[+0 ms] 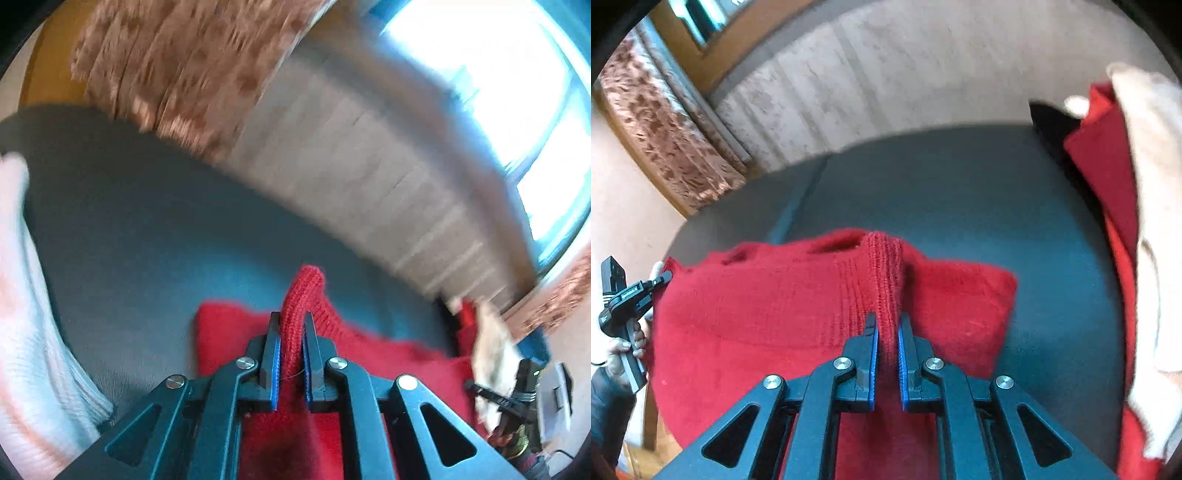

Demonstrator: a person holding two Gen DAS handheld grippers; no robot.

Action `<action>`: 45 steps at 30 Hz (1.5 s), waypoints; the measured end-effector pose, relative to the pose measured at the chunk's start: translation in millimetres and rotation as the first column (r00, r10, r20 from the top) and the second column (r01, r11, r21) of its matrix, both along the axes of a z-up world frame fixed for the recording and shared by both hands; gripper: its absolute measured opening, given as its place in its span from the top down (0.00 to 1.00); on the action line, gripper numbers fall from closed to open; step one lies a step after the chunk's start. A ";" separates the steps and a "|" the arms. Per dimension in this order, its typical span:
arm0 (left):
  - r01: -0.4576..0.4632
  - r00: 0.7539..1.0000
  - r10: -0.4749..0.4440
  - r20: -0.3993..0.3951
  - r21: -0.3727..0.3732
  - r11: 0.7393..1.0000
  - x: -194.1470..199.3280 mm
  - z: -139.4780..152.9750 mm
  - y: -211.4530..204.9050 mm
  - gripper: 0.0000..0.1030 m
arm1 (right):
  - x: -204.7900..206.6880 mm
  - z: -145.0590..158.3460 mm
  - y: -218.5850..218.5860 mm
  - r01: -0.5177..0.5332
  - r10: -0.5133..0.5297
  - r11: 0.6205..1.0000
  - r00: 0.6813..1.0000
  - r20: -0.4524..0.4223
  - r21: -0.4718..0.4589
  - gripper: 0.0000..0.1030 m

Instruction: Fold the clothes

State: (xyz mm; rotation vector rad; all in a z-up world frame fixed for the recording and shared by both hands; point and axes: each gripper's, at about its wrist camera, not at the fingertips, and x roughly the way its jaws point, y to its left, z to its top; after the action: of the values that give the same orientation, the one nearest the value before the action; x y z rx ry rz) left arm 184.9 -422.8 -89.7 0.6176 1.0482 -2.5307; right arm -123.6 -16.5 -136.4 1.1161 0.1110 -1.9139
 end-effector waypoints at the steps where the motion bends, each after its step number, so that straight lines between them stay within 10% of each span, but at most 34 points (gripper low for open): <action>1: -0.007 0.999 0.006 -0.047 -0.012 1.000 8.3 10.6 2.3 0.93 | 3.2 14.2 6.4 0.004 -0.005 0.999 1.000 -0.020 -0.043 0.91; 6: -0.054 0.989 0.040 -0.143 -0.097 0.994 26.0 44.9 9.8 0.93 | 12.4 59.0 32.2 0.029 -0.042 0.985 0.996 -0.076 -0.173 0.91; 16: -0.141 0.942 0.136 0.306 -0.008 0.990 -29.3 -58.3 -19.5 0.82 | -24.5 -23.4 6.4 0.140 -0.136 0.990 0.987 0.085 -0.035 0.88; 23: -0.246 0.897 0.323 0.301 -0.265 0.932 -6.8 -5.8 7.8 0.72 | -15.5 3.8 33.5 0.163 -0.163 0.982 0.987 0.012 -0.097 0.59; 30: 0.050 0.954 0.072 0.292 -0.388 0.920 -44.8 2.6 91.3 0.65 | 46.6 33.4 13.8 -0.038 0.025 0.994 0.993 -0.119 -0.105 0.44; 33: 0.177 0.910 -0.014 0.415 -0.356 0.918 -62.4 -38.2 121.0 0.64 | 65.6 -1.4 -3.1 -0.080 0.081 0.997 0.995 -0.057 0.010 0.40; 42: 0.195 0.892 0.018 0.453 -0.418 0.887 -40.2 -27.8 142.0 0.63 | 86.2 0.6 71.2 -0.109 0.113 0.988 0.993 0.025 -0.110 0.38; 45: 0.205 0.923 -0.023 0.383 -0.440 0.874 -46.4 -3.2 166.9 0.65 | 85.5 22.2 117.0 -0.100 0.115 0.972 0.992 0.057 -0.213 0.20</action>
State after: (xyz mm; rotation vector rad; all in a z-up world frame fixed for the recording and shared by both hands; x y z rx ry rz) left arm 138.6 -255.9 -93.0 0.9740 0.2459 -2.4912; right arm -38.1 100.5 -114.2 1.0116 -0.0673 -1.7441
